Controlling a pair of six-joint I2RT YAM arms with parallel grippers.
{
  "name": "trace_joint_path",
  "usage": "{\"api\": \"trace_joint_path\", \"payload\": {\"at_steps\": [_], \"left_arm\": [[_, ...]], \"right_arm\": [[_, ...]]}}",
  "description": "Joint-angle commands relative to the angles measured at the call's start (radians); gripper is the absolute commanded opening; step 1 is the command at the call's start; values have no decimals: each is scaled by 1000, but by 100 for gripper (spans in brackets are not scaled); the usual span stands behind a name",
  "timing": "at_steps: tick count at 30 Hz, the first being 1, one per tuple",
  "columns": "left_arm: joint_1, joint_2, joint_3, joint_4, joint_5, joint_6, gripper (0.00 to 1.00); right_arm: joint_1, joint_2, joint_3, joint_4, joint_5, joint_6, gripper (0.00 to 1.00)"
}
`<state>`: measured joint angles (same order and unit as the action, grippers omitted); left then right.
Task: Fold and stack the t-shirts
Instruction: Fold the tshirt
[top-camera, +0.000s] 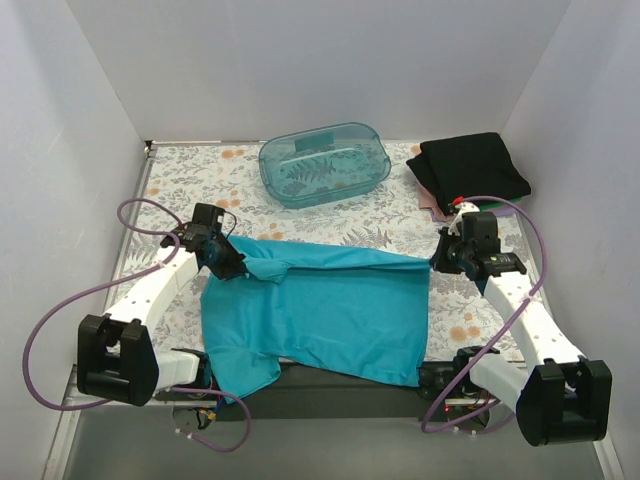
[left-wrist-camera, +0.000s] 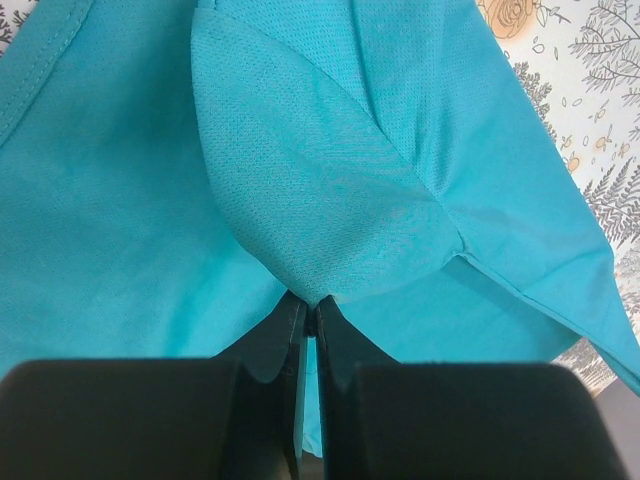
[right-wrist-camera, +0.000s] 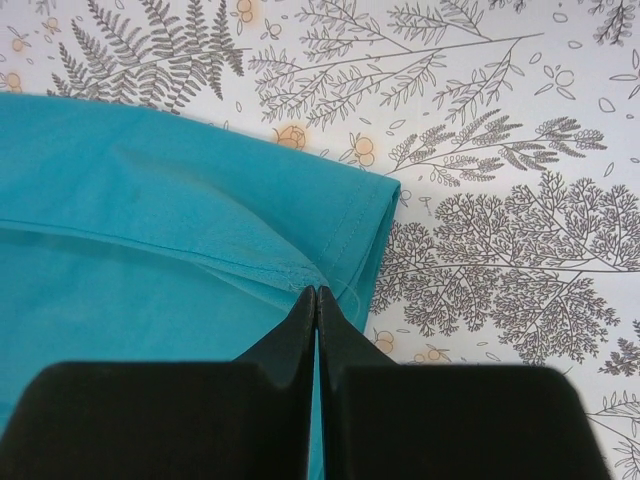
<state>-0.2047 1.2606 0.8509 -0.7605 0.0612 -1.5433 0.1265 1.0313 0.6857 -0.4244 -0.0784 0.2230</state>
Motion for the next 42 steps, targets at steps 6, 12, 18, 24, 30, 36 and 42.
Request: {"api": "trace_joint_path", "payload": {"at_steps": [6,12,18,24,30,36,42], "left_arm": [[4,-17,60,-85,-20,25,0],[4,-7,-42,-71,-35,22,10],[4,-45,-70,-115,-113,-15,56],[4,-76,10,-154,-156,-37,84],[4,-1,97,-33,-63,-5,87],[4,221,158,113,49,29,88],[5,387,142,185,62,38,88]], "right_arm": [[2,-42,15,-31,9,-14,1],[1,-20,-40,-36,19,4,1],[1,-56,-161,-37,-3,88,21],[2,-126,-140,-48,-63,104,98],[1,-108,-55,-19,-162,67,98],[41,16,-29,87,-307,53,98],[76,186,-28,180,-233,73,98]]}}
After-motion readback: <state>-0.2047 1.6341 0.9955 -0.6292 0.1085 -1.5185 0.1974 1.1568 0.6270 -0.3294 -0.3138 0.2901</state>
